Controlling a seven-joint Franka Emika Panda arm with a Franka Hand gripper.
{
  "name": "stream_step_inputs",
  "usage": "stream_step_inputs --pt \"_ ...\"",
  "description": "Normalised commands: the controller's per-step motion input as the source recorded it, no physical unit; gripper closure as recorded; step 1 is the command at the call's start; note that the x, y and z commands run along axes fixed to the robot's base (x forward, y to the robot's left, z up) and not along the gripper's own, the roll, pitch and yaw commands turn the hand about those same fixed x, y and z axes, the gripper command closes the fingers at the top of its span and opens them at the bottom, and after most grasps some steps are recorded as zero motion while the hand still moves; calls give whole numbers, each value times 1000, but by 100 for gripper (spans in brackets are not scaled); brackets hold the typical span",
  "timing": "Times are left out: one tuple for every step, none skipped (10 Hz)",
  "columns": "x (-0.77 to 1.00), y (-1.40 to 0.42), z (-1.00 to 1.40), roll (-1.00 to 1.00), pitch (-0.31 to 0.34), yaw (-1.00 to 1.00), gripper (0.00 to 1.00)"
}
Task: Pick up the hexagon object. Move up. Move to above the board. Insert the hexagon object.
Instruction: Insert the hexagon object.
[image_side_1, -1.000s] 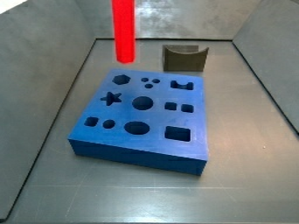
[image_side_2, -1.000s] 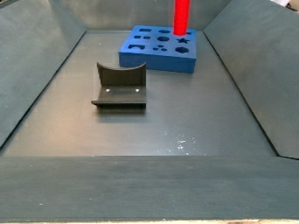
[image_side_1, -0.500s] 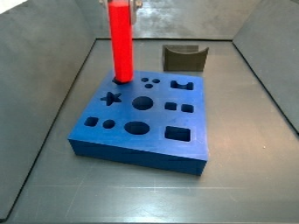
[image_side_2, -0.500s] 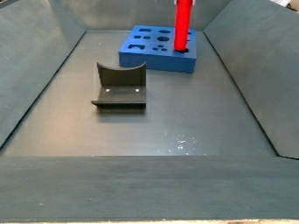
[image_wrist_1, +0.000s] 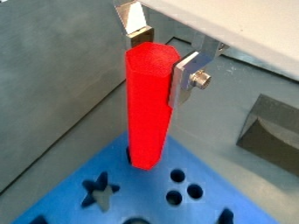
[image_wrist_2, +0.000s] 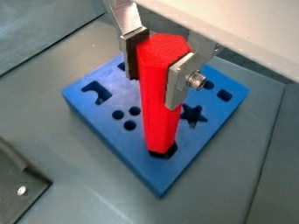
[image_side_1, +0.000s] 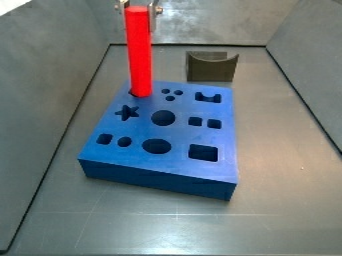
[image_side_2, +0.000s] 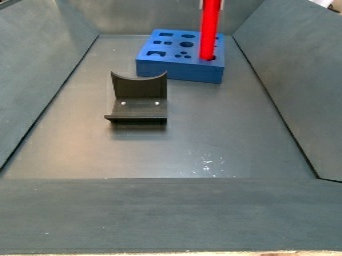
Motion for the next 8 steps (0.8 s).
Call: stream_step_inputs --pt "0 0 -37 21 0 0 100" --pt "0 -100 -191 114 0 -340 100" --pt "43 -54 0 24 4 -277 100" --pt "0 0 0 6 0 0 100" --pt "0 0 -660 271 -43 0 100" --pt "0 0 -574 174 -39 0 100" --pt "0 0 -69 0 0 0 100" --pt "-60 0 -11 14 0 0 100"
